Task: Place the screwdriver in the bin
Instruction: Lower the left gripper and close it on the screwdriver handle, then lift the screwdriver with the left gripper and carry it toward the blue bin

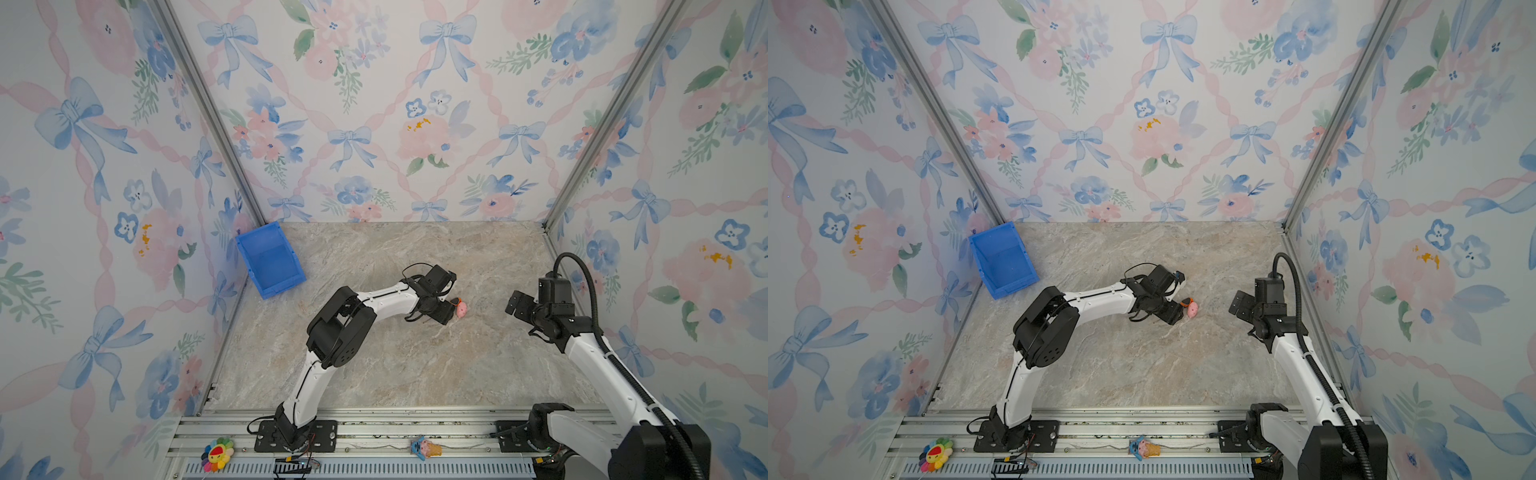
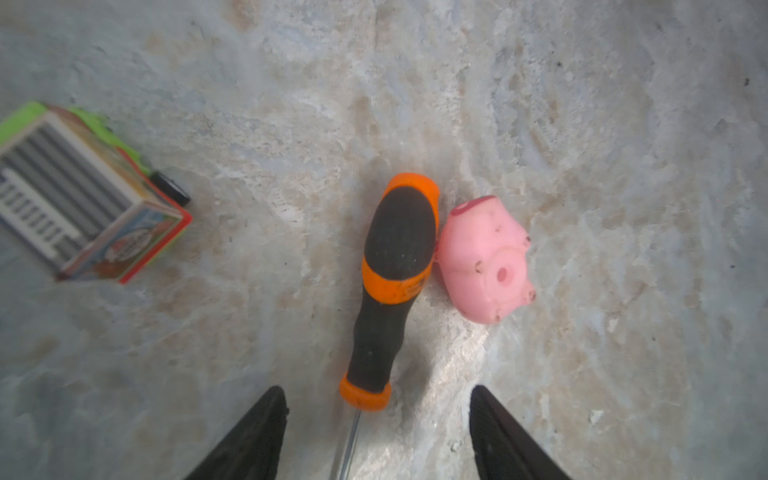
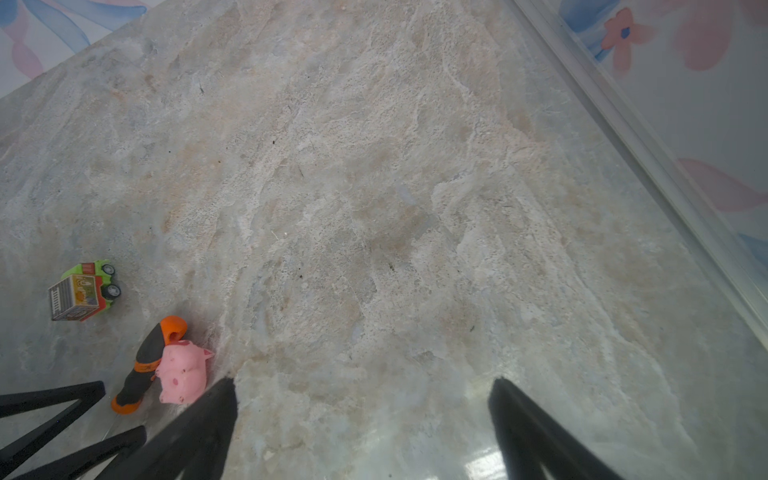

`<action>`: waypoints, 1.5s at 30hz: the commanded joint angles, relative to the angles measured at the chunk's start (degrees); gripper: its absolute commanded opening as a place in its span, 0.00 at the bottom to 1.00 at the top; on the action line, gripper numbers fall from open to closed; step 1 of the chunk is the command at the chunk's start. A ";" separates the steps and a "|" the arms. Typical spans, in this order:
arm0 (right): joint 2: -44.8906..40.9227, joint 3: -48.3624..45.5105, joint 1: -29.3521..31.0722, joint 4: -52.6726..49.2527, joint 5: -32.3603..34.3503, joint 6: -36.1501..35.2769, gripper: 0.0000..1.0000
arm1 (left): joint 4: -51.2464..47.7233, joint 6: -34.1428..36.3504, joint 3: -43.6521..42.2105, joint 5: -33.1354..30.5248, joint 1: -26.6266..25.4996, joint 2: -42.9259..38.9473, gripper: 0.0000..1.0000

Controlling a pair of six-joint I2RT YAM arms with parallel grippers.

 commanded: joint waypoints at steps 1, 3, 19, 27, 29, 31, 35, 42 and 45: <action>-1.43 -0.68 -0.55 -2.20 0.27 0.18 0.97 | -1.43 1.46 2.02 -1.93 -0.02 2.24 0.65; -1.80 -0.68 -0.60 -2.41 0.45 0.17 0.97 | -1.43 1.81 2.43 -2.57 -0.02 2.99 0.62; -2.58 -0.52 -1.54 -2.72 1.94 0.14 0.97 | -1.51 4.64 5.11 -5.08 -2.16 7.46 0.37; -1.92 -0.32 -1.84 -2.34 1.99 0.19 0.97 | -2.13 5.46 4.65 -7.86 -2.46 7.01 0.16; -1.80 -0.24 -1.85 -2.20 1.94 0.33 0.97 | -2.13 5.48 4.58 -7.80 -2.60 6.86 0.10; -1.64 -0.04 -1.87 -2.10 1.92 0.42 0.97 | -2.13 5.58 4.58 -7.65 -2.67 6.78 0.04; -1.68 0.12 -1.85 -2.14 2.17 0.55 0.97 | -2.13 5.99 4.65 -6.93 -2.96 6.29 0.00; -3.13 0.38 -1.88 -2.06 1.27 0.49 0.97 | -2.13 5.02 5.17 -7.18 -2.63 1.16 0.00; -3.71 0.29 -1.64 -1.76 0.55 0.22 0.97 | -2.13 3.36 4.79 -5.29 -1.77 -2.29 0.00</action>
